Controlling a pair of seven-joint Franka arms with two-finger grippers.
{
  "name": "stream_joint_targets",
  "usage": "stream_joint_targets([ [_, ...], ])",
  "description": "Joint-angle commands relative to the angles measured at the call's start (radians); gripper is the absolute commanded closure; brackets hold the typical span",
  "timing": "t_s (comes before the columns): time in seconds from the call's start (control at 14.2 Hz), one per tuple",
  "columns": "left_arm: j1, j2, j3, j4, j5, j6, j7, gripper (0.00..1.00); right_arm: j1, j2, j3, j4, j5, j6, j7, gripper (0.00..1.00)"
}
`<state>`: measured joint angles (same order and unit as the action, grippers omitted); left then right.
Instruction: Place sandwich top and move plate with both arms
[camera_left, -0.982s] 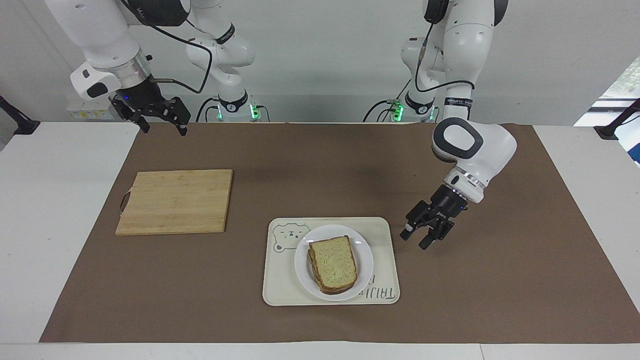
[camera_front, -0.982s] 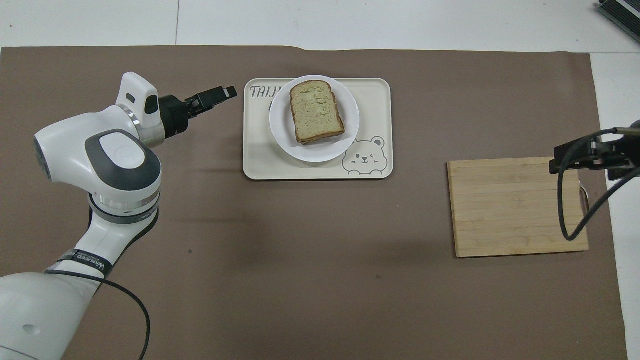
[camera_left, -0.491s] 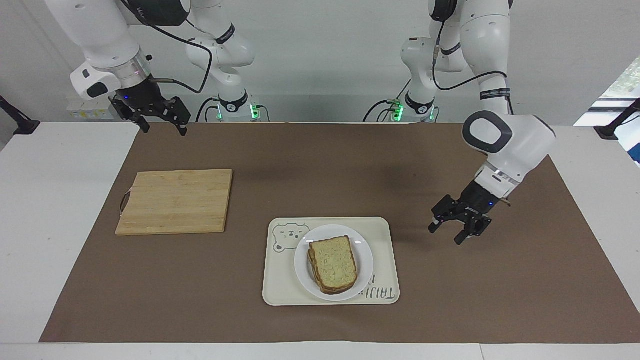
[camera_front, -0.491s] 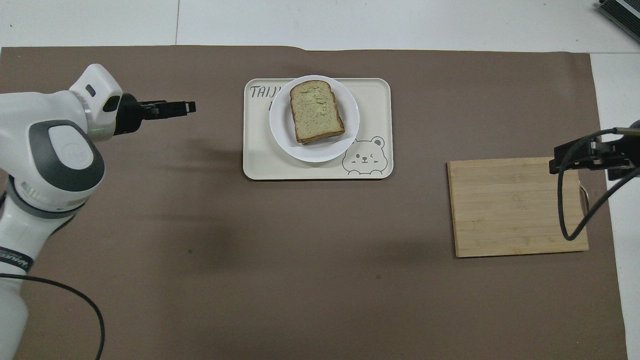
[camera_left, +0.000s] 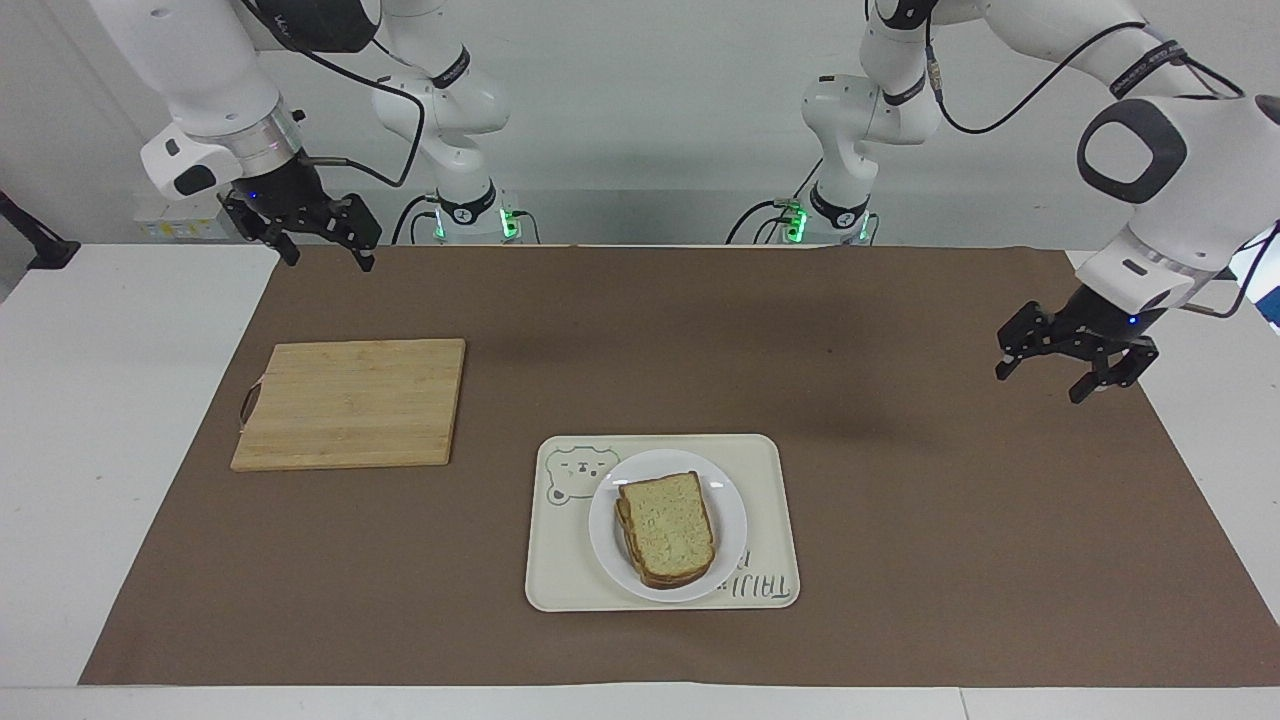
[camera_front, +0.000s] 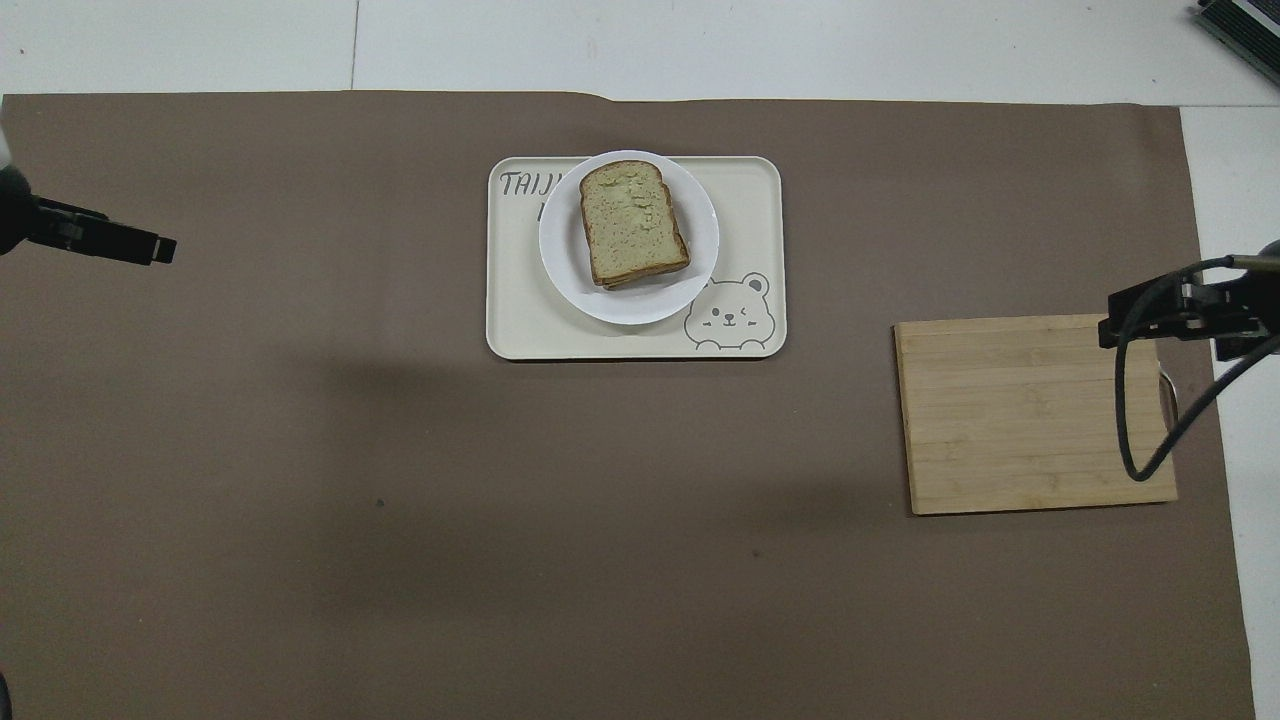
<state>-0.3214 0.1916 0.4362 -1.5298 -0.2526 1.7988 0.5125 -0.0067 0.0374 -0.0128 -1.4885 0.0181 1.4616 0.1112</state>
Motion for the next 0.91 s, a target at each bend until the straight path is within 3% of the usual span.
stream_joint_targets([
  [0.0, -0.005, -0.055, 0.004, 0.037, 0.111, -0.116, -0.015, 0.0, -0.012, -0.008, 0.004, -0.003, 0.02, -0.009, 0.012, 0.0],
  [0.35, 0.116, -0.236, -0.08, 0.031, 0.16, -0.309, -0.015, 0.0, -0.01, -0.008, 0.004, -0.003, 0.02, -0.009, 0.012, 0.0],
  [0.63, 0.157, -0.251, -0.129, 0.034, 0.219, -0.378, -0.02, 0.0, -0.012, -0.008, 0.004, -0.003, 0.02, -0.009, 0.012, 0.0],
  [0.84, 0.28, -0.248, -0.264, 0.039, 0.231, -0.441, -0.145, 0.0, -0.012, -0.008, 0.004, -0.003, 0.02, -0.009, 0.01, 0.0],
])
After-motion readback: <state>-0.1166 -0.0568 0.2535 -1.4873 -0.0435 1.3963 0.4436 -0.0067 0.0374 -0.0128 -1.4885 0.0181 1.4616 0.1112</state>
